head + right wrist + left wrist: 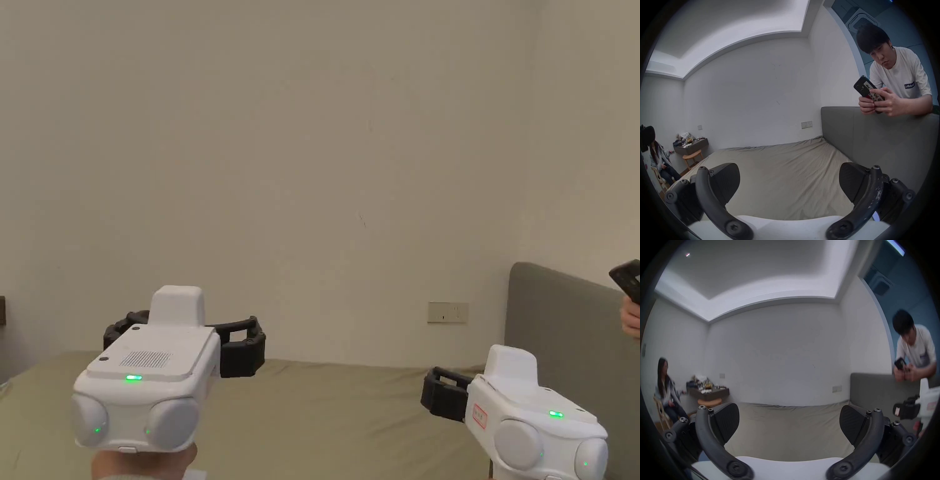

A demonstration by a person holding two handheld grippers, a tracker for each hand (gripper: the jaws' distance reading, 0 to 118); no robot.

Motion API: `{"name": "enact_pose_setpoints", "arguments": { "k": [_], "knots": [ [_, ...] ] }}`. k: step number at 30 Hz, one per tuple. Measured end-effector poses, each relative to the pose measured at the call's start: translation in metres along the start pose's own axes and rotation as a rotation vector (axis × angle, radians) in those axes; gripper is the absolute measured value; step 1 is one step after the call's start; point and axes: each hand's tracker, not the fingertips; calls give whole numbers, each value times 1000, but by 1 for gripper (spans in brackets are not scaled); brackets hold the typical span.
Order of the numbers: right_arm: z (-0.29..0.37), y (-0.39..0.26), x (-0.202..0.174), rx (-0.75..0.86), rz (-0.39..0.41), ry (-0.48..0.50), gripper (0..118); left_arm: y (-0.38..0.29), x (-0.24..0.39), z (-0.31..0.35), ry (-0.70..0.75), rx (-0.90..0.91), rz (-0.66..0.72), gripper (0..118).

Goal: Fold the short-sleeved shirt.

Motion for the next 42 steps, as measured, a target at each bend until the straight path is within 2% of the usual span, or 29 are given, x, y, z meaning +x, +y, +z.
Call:
{"name": "enact_pose_setpoints", "arguments": {
  "k": [1, 2, 3, 4, 6, 8, 9, 11, 12, 14, 15, 17, 19, 20, 22, 24, 26, 27, 28, 29, 30, 31, 32, 33, 34, 36, 38, 42],
  "knots": [
    [3, 6, -4, 16, 48, -44, 118, 2, -10, 3, 2, 1, 96, 118],
    [8, 11, -17, 58, 182, -129, 118, 2, -23, 3, -26, 16, 271, 118],
    [13, 13, -35, 147, 440, -190, 118, -1, -36, 5, -57, 14, 481, 118],
    [16, 8, -56, 230, 755, -232, 118, -8, -48, 6, -63, -1, 742, 118],
    [20, -17, -87, 321, 1251, -303, 118, -34, -66, 6, -79, -31, 1176, 118],
    [21, -51, -101, 375, 1539, -282, 118, -67, -70, 9, -47, -92, 1425, 118],
    [21, -68, -105, 387, 1651, -269, 118, -83, -71, 10, -67, -111, 1570, 118],
    [21, -106, -104, 428, 1895, -238, 118, -121, -65, 14, -117, -160, 2002, 118],
    [19, -125, -103, 452, 1991, -235, 118, -141, -60, 20, -88, -192, 2219, 118],
    [18, -152, -102, 425, 2093, -193, 118, -175, -50, 33, 33, -194, 2494, 118],
    [19, -163, -97, 420, 2120, -166, 118, -188, -48, 44, 79, -155, 2546, 118],
    [22, -180, -94, 449, 2168, -124, 118, -203, -47, 59, 198, -62, 2508, 118],
    [38, -178, -100, 443, 2132, -110, 118, -209, -44, 66, 250, -157, 2330, 118],
    [45, -171, -104, 409, 2037, -89, 118, -210, -47, 64, 255, -208, 2261, 118],
    [52, -145, -110, 336, 1801, -60, 118, -197, -57, 52, 236, -315, 2002, 118],
    [42, -105, -106, 278, 1474, -37, 118, -166, -63, 33, 134, -322, 1640, 118],
    [48, -62, -98, 242, 1138, -1, 118, -122, -61, 19, 49, -299, 1354, 118],
    [47, -38, -93, 218, 937, 18, 118, -99, -56, 11, -33, -302, 1195, 118],
    [48, -19, -81, 178, 741, 67, 118, -76, -48, 5, -130, -295, 992, 118],
    [47, -4, -67, 141, 536, 102, 118, -53, -37, 3, -172, -263, 733, 118],
    [45, 5, -49, 115, 339, 145, 118, -33, -27, 7, -157, -197, 463, 118],
    [41, 9, -36, 90, 203, 151, 118, -20, -16, 11, -131, -127, 255, 118],
    [40, 7, -22, 84, 135, 120, 118, -14, -9, 16, -76, -67, 114, 118],
    [38, 0, -9, 100, 126, 96, 118, -12, -5, 19, -44, -40, 24, 118],
    [38, -8, -1, 105, 154, 25, 118, -14, -4, 22, -30, -35, -42, 118],
    [37, -23, 9, 92, 196, -18, 118, -21, -1, 23, -45, -35, -47, 118],
    [34, -30, 19, 62, 171, 2, 118, -28, -6, 18, -72, -96, -16, 118],
    [35, -32, 15, 54, 180, -4, 118, -35, -7, 15, -71, -123, 56, 118]
  ]
}}
